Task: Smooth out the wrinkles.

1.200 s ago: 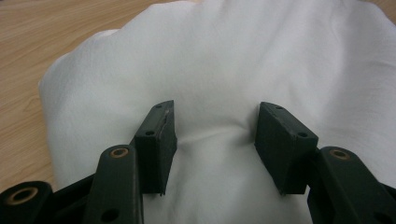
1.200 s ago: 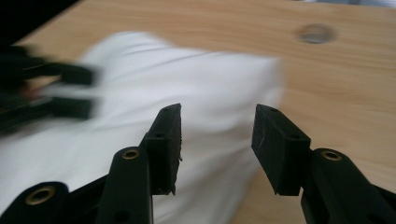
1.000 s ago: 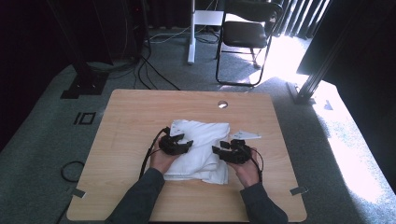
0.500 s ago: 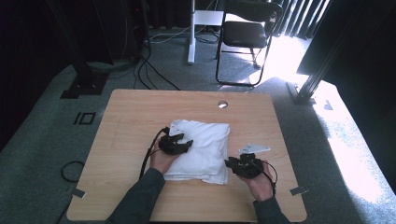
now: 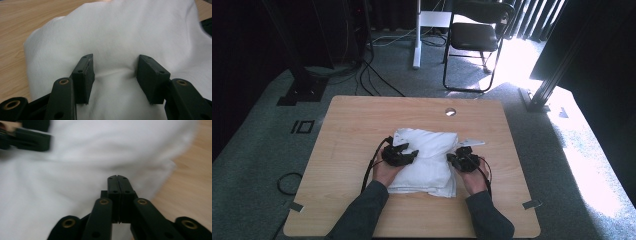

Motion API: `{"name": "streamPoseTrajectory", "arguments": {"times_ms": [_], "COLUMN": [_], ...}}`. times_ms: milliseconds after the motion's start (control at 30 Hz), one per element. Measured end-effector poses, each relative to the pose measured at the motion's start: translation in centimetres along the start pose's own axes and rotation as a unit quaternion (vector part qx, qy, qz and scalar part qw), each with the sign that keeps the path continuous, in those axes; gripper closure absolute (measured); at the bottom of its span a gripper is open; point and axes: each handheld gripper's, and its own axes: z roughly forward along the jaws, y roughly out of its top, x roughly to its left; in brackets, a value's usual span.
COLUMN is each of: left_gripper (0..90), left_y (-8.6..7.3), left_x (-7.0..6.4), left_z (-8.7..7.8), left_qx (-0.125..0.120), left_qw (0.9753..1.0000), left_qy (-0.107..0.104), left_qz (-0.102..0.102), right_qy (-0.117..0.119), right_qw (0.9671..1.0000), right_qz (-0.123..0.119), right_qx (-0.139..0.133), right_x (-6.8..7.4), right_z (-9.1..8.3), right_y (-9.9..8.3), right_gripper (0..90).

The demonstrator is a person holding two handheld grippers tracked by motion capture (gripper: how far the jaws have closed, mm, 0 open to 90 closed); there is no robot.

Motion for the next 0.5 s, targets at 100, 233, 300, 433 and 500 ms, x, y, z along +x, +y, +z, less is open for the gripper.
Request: {"name": "streamPoseTrajectory", "arguments": {"times_ms": [100,233,300,433,500], "left_gripper": [46.3,45.1,44.8,47.3,50.2], "left_y": [0.3,1.2,1.5,1.7,1.3], "left_x": [0.1,0.0,0.2,1.2,1.1], "left_z": [-0.5,-2.5,-3.5,-5.1,-4.7], "left_qx": [-0.007,-0.040,-0.059,-0.084,-0.071], "left_qw": [0.9999,0.9991,0.9982,0.9961,0.9969], "left_qy": [-0.012,-0.017,-0.012,-0.011,-0.026], "left_qz": [-0.006,-0.003,-0.004,-0.025,-0.022], "right_qy": [-0.038,-0.004,0.016,0.044,0.026], "right_qw": [0.9990,0.9973,0.9942,0.9878,0.9877], "right_qz": [0.025,0.001,-0.030,-0.087,-0.115], "right_qx": [0.003,-0.073,-0.102,-0.121,-0.103], "right_x": [-1.3,-0.4,1.0,4.1,5.0], "right_z": [-1.0,-3.3,-4.0,-3.5,-2.1], "right_y": [-1.1,-0.4,0.4,1.6,1.7], "right_gripper": [86.7,59.8,52.1,47.0,48.2]}}
